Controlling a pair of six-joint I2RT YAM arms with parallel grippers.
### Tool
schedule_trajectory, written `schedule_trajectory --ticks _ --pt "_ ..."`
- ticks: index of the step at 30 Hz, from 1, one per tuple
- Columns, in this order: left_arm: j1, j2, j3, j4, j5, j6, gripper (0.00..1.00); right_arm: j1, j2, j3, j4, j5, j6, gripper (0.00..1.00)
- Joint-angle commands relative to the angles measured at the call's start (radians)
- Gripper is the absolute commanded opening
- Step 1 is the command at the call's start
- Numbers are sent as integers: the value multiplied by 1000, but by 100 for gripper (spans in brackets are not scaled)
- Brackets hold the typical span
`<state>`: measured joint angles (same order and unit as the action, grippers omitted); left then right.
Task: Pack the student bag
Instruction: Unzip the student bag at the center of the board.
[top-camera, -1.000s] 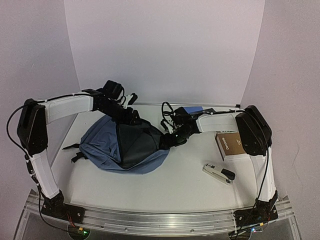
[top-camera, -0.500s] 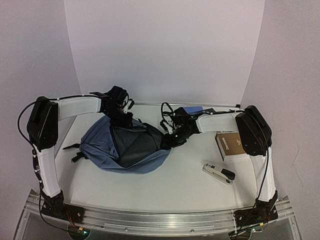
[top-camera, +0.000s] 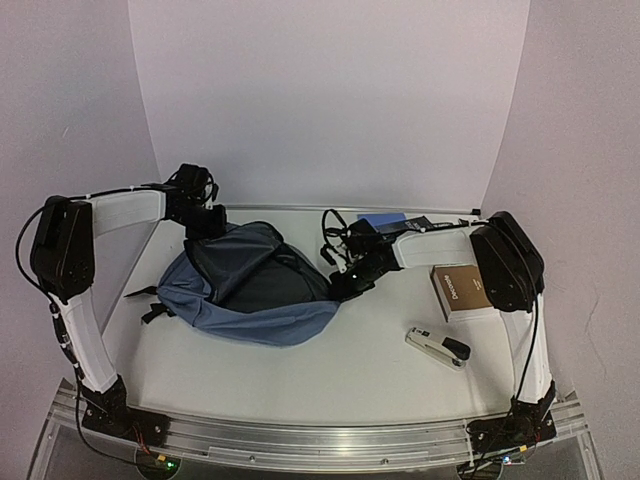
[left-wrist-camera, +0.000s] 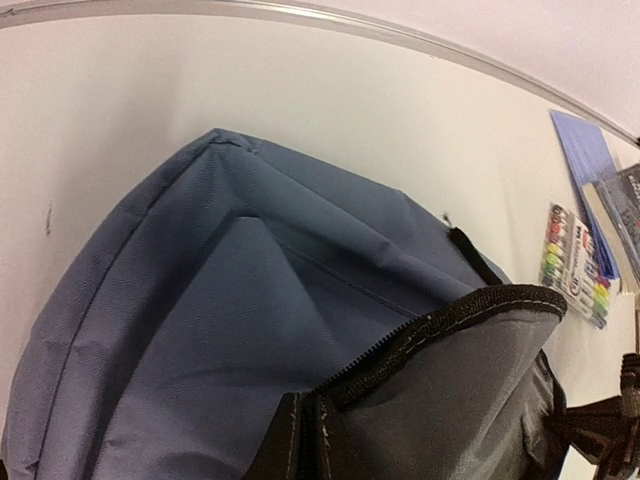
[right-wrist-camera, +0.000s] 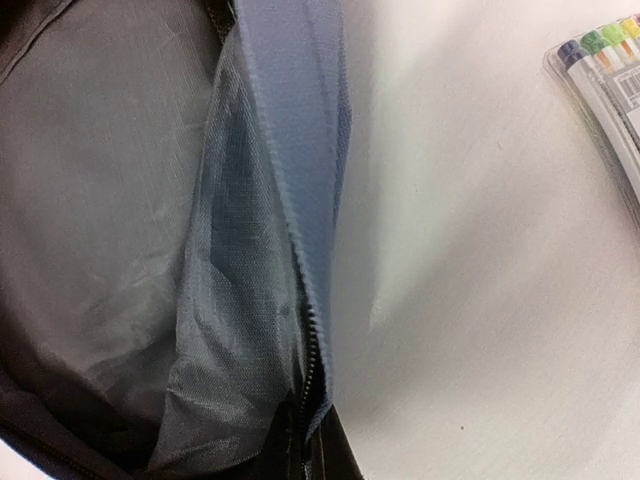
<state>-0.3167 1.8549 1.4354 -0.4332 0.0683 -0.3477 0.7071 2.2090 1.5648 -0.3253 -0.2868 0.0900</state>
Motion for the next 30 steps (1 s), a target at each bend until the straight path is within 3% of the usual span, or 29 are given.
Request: schedule_trajectory --ticks 1,10,12,13,15,17,23,25,30 --pt "43 76 -18 -20 -211 -18 0 -3 -56 -40 -46 74 -39 0" --pt "37 238 -71 -41 -259 -39 0 -3 -57 -23 -47 97 -49 0" --pt "32 243 -83 -29 -242 -35 13 -2 -62 -8 -48 64 -44 2" --pt "31 240 -90 -24 -231 -31 23 -2 -67 0 -50 48 -41 6" --pt "27 211 -107 -18 -221 -20 46 -3 -89 10 -53 16 -39 23" --pt "26 160 -119 -30 -224 -14 60 -3 -118 20 -57 -3 -39 41" --pt "27 -40 -52 -154 -274 4 78 -3 -216 44 -78 2 -49 77" --pt "28 -92 -10 -208 -295 7 87 -4 -258 46 -87 13 -52 82" --pt "27 -207 78 -307 -245 13 94 -3 -347 22 -111 19 -65 89"
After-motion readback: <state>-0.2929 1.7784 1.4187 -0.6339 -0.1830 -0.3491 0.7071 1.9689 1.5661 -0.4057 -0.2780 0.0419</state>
